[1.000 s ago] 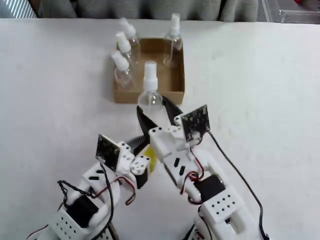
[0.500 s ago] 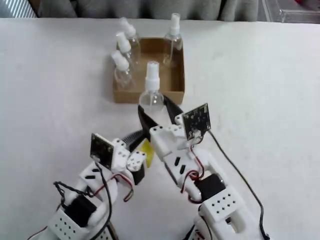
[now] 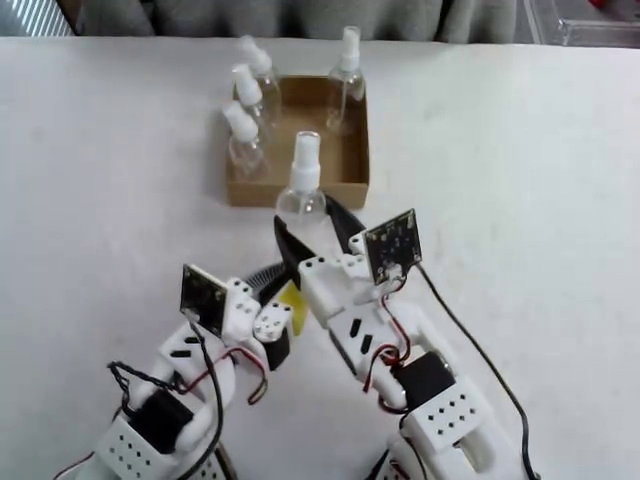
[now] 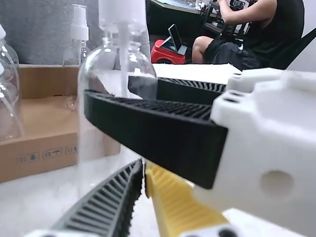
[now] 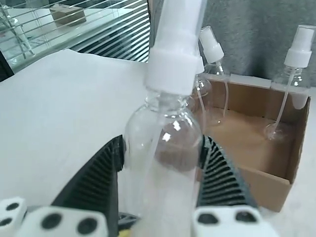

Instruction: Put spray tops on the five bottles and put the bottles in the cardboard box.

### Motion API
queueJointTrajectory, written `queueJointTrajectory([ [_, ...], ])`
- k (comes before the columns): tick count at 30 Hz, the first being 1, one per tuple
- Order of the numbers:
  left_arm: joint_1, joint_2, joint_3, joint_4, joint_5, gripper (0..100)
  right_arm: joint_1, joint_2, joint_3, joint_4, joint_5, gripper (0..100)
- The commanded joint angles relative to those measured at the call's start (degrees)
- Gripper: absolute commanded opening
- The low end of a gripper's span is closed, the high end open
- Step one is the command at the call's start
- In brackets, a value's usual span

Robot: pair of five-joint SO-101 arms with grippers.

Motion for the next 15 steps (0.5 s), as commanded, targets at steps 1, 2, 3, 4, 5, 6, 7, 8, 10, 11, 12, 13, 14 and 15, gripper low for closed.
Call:
queueJointTrajectory([
  [1, -2.42, 11.74, -9.32, 0.88, 3.16, 2, -1.63, -1.54, -2.81, 0.22, -0.09, 1.5],
  [2, -2.42, 15.08, -10.90, 0.79, 3.16, 2, -1.63, -1.54, -2.81, 0.22, -0.09, 1.5],
  [3, -2.42, 18.33, -12.22, 0.44, 3.25, 2, -1.63, -1.54, -2.81, 0.22, -0.09, 1.5],
  [4, -2.42, 21.41, -13.19, -0.53, 3.25, 2, -1.63, -1.54, -2.81, 0.31, -0.09, 1.5],
  [5, -2.42, 24.13, -13.36, -2.02, 3.25, 2, -1.63, -1.63, -2.73, 0.31, -0.09, 1.5],
  [6, -2.51, 26.33, -13.10, -4.13, 3.25, 2, -1.63, -1.63, -2.73, 0.31, -0.09, 1.5],
  [7, -2.51, 28.18, -12.92, -6.15, 3.16, 2, -1.36, -1.54, -2.73, 0.31, -0.09, 1.5],
  [8, -2.51, 29.67, -12.40, -8.09, 3.34, 2, -1.19, -1.54, -2.64, 0.40, -0.09, 1.5],
  [10, -2.51, 30.99, -11.08, -11.87, 3.25, 2, -1.19, -2.07, -2.02, 0.75, -0.09, 1.5],
  [11, -2.51, 30.99, -10.20, -13.36, 3.16, 2, -1.19, -2.07, -1.76, 0.84, -0.09, 1.5],
  [12, -2.51, 30.81, -9.49, -14.15, 2.99, 2, -1.19, -2.07, -1.67, 0.84, -0.09, 1.5],
  [13, -2.51, 30.55, -8.88, -14.68, 2.64, 2, -1.19, -2.07, -1.58, 0.84, -0.09, 1.5],
  [14, -2.51, 30.37, -8.44, -14.86, 2.37, 2, -1.19, -2.07, -1.58, 0.84, -0.09, 1.5],
  [15, -2.51, 30.20, -8.18, -14.86, 2.02, 2, -1.19, -2.07, -1.58, 0.84, -0.09, 1.5],
])
